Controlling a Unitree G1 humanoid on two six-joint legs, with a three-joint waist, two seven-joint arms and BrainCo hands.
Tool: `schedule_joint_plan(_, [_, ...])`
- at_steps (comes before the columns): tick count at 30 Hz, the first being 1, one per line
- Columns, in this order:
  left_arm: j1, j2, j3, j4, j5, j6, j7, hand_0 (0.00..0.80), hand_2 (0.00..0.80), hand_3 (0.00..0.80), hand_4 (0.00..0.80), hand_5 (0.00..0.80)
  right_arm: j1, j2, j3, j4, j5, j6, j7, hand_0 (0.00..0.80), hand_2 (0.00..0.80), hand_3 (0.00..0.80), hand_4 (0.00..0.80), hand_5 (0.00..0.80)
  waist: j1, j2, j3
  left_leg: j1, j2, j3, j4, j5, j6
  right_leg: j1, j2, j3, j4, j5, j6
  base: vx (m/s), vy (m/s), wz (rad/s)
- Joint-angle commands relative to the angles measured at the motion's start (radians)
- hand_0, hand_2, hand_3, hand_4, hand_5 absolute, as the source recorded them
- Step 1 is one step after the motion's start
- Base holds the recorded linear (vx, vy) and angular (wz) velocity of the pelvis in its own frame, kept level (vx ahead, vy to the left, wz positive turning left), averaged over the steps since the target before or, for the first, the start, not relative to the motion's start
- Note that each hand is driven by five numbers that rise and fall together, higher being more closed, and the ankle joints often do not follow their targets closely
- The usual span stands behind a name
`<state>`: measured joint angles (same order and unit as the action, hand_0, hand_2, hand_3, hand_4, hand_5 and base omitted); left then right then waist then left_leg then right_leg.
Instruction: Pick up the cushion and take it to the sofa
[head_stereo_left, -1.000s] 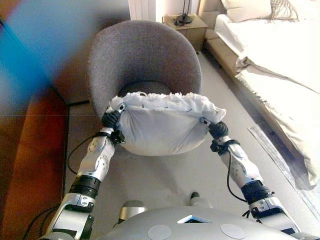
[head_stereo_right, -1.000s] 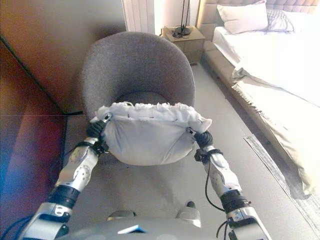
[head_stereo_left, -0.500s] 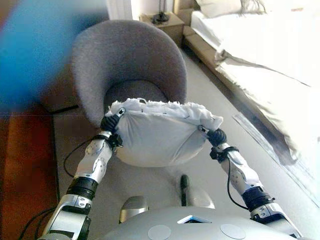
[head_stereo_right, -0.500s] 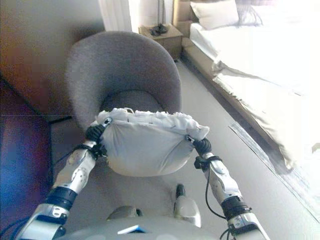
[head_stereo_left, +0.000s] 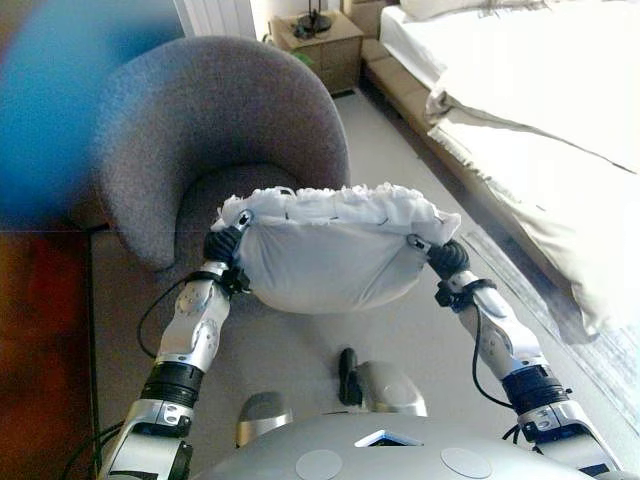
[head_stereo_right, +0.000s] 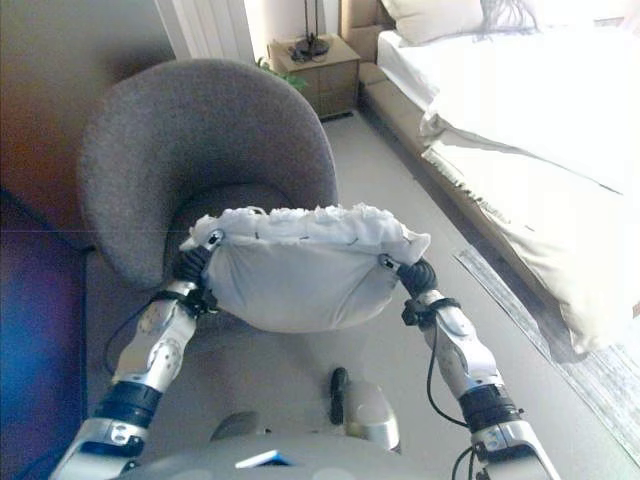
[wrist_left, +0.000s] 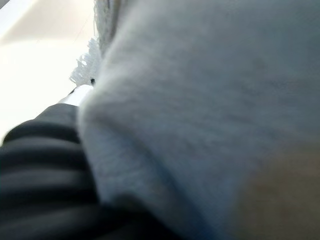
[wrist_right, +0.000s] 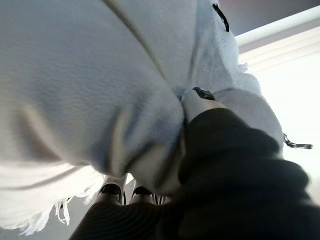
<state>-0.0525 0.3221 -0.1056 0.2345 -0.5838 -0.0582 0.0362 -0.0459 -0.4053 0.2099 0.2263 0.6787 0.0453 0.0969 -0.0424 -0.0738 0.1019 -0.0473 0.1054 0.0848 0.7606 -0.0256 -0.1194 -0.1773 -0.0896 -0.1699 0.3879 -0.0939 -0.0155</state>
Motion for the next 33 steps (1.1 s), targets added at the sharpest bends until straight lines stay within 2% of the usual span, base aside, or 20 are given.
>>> schedule_joint_plan(1, [-0.015,0.015,0.030,-0.075,-0.049,-0.077,-0.047,0.800,0.800,0.800,0.800,0.800,-0.088,0.047,0.025,-0.045,0.051,-0.082,0.040,0.800,0.800,0.800,0.800,0.800,-0.004,-0.032,-0.051,-0.015,0.022,0.090,-0.036,0.079,0.037,0.183,-0.011,0.020,-0.311,0.119,0.036,0.232,0.030,-0.07])
schedule_joint_plan(3, [-0.028,0.027,0.029,-0.068,-0.059,-0.074,-0.057,0.800,0.800,0.800,0.800,0.800,-0.113,0.048,0.028,-0.046,0.050,-0.064,0.023,0.800,0.800,0.800,0.800,0.800,-0.001,-0.018,-0.045,-0.005,0.038,0.090,-0.255,0.090,0.046,0.199,0.008,0.081,-0.318,0.109,0.043,0.259,0.120,0.02])
schedule_joint_plan(4, [-0.042,0.030,0.027,-0.053,-0.076,-0.075,-0.061,0.800,0.800,0.800,0.800,0.800,-0.112,0.045,0.027,-0.048,0.048,-0.057,0.017,0.800,0.800,0.800,0.800,0.800,-0.003,-0.009,-0.043,-0.005,0.033,0.075,-0.345,0.095,0.049,0.208,0.018,0.117,-0.321,0.101,0.050,0.238,0.171,0.15])
schedule_joint_plan(6, [-0.074,0.027,0.024,-0.023,-0.101,-0.069,-0.061,0.800,0.800,0.800,0.800,0.800,-0.105,0.045,0.029,-0.044,0.044,-0.046,0.003,0.800,0.800,0.800,0.800,0.800,0.001,0.002,-0.048,-0.011,0.014,0.037,-0.507,0.102,0.045,0.221,0.020,0.149,-0.318,0.086,0.068,0.246,0.151,0.22])
schedule_joint_plan(8, [-0.092,0.013,0.017,-0.008,-0.097,-0.066,-0.052,0.800,0.800,0.800,0.800,0.800,-0.104,0.058,0.038,-0.030,0.031,-0.044,-0.001,0.800,0.800,0.800,0.800,0.800,0.018,0.010,-0.051,-0.019,0.011,0.002,-0.623,0.118,0.026,0.255,0.018,0.158,-0.324,0.067,0.082,0.231,0.077,0.08])
schedule_joint_plan(11, [-0.095,0.006,0.015,0.014,-0.081,-0.074,-0.052,0.800,0.800,0.800,0.800,0.800,-0.116,0.066,0.048,-0.017,0.016,-0.041,0.011,0.800,0.800,0.800,0.800,0.800,0.034,0.014,-0.059,-0.002,0.008,-0.028,-0.700,0.103,0.022,0.292,0.002,0.159,-0.323,0.044,0.096,0.206,0.062,-0.21])
schedule_joint_plan(13, [-0.098,0.011,0.021,0.035,-0.088,-0.088,-0.060,0.800,0.800,0.800,0.800,0.800,-0.118,0.060,0.049,-0.030,0.021,-0.021,0.015,0.800,0.800,0.800,0.800,0.800,0.029,0.027,-0.069,0.025,0.014,-0.028,-0.751,0.096,0.021,0.300,0.001,0.165,-0.315,0.029,0.100,0.217,0.136,-0.48])
schedule_joint_plan(15, [-0.108,0.012,0.016,0.050,-0.093,-0.101,-0.066,0.800,0.800,0.800,0.800,0.800,-0.113,0.057,0.046,-0.031,0.022,-0.010,0.016,0.800,0.800,0.800,0.800,0.800,0.022,0.043,-0.077,0.043,0.027,-0.009,-0.816,0.118,0.015,0.308,0.008,0.159,-0.319,0.018,0.098,0.224,0.178,-0.30])
schedule_joint_plan(19, [-0.106,0.006,-0.002,0.046,-0.082,-0.115,-0.077,0.800,0.800,0.800,0.800,0.800,-0.082,0.062,0.035,-0.039,-0.002,-0.015,0.018,0.800,0.800,0.800,0.800,0.800,0.022,0.055,-0.080,0.000,0.032,0.008,-0.848,0.154,0.004,0.328,0.019,0.145,-0.326,-0.002,0.097,0.210,0.186,-0.06])
schedule_joint_plan(23, [-0.102,0.009,-0.003,0.034,-0.075,-0.106,-0.093,0.800,0.800,0.800,0.800,0.800,-0.080,0.068,0.025,-0.040,0.009,-0.035,-0.001,0.800,0.800,0.800,0.800,0.800,0.037,0.047,-0.068,-0.018,-0.008,0.010,-0.830,0.137,0.035,0.326,0.003,0.137,-0.283,-0.010,0.111,0.224,0.192,0.17])
schedule_joint_plan(27, [-0.099,0.032,0.003,0.022,-0.044,-0.089,-0.106,0.800,0.800,0.800,0.800,0.800,-0.106,0.093,0.020,-0.027,0.043,-0.058,-0.024,0.800,0.800,0.800,0.800,0.800,0.060,0.025,-0.055,-0.034,-0.066,0.014,-0.737,0.068,0.089,0.290,-0.066,0.117,-0.193,0.034,0.155,0.199,0.192,0.11])
schedule_joint_plan(29, [-0.086,0.040,0.007,-0.001,-0.032,-0.070,-0.109,0.800,0.800,0.800,0.800,0.800,-0.118,0.127,0.026,-0.004,0.025,-0.083,-0.035,0.800,0.800,0.800,0.800,0.800,0.085,0.022,-0.055,-0.031,-0.090,0.030,-0.706,0.041,0.120,0.283,-0.152,0.093,-0.066,0.132,0.161,0.193,0.242,0.00])
schedule_joint_plan(31, [-0.075,0.044,0.005,-0.003,-0.047,-0.075,-0.114,0.800,0.800,0.800,0.800,0.800,-0.102,0.149,0.037,-0.010,-0.007,-0.101,-0.046,0.800,0.800,0.800,0.800,0.800,0.086,0.039,-0.057,-0.001,-0.107,0.045,-0.704,0.020,0.149,0.221,-0.205,0.108,0.132,0.235,0.159,0.208,0.351,-0.29])
schedule_joint_plan(33, [-0.075,0.049,-0.004,-0.009,-0.078,-0.070,-0.112,0.800,0.800,0.800,0.800,0.800,-0.068,0.154,0.043,-0.021,-0.023,-0.108,-0.066,0.800,0.800,0.800,0.800,0.800,0.071,0.051,-0.052,0.040,-0.132,0.037,-0.707,-0.005,0.170,0.126,-0.209,0.148,0.315,0.279,0.155,0.212,0.334,-0.31])
